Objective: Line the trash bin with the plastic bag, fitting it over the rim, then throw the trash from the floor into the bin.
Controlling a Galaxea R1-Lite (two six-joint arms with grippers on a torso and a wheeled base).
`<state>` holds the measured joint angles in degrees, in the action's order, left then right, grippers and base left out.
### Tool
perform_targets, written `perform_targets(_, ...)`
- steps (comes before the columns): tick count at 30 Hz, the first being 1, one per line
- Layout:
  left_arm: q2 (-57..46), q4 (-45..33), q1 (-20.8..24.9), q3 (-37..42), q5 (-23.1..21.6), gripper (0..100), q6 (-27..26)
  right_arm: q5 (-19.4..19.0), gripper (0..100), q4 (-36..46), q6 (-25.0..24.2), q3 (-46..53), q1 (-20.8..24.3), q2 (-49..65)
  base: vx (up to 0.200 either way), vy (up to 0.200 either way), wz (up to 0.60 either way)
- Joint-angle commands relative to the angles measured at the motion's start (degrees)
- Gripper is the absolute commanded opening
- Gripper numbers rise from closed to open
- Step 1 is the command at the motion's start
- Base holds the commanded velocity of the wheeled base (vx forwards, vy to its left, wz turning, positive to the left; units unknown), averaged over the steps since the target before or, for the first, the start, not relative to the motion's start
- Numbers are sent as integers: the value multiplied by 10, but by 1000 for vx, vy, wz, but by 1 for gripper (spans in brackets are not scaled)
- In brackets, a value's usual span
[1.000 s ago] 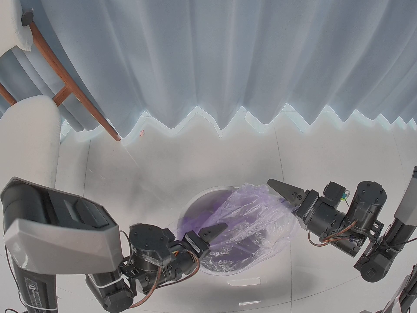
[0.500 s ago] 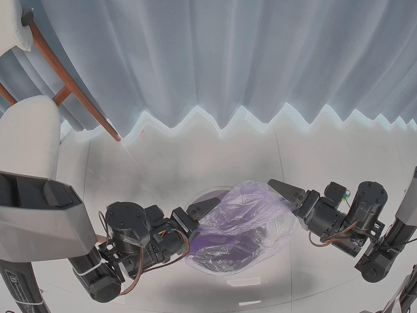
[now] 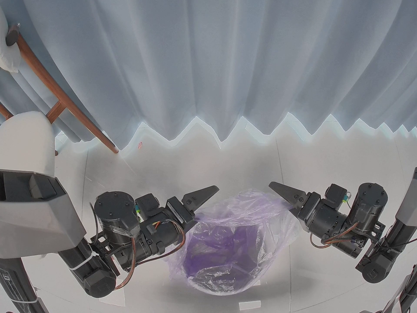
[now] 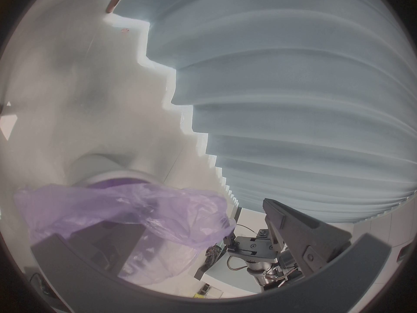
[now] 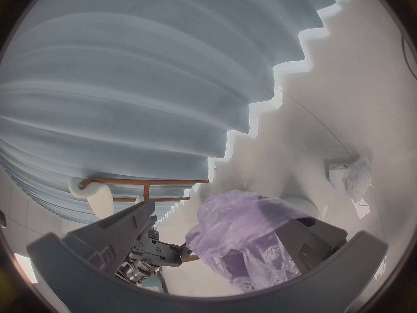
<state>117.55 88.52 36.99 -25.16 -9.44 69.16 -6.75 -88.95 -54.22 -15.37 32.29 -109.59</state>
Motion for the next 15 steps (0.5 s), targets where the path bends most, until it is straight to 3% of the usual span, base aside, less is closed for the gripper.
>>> perform_targets(1,7,0,2,-10,2,100,-14,-1,100,-10,0,1,-3,-5,0,0,0)
perform_targets(6,45,0,-16,-20,14,100,-19,-1,100,-10,0,-4,-3,-29,0,0,0)
perform_targets(15,89,1,-97,-22,11,100,-17,-3,100,-10,-1,-44,-14,-108,0,0,0)
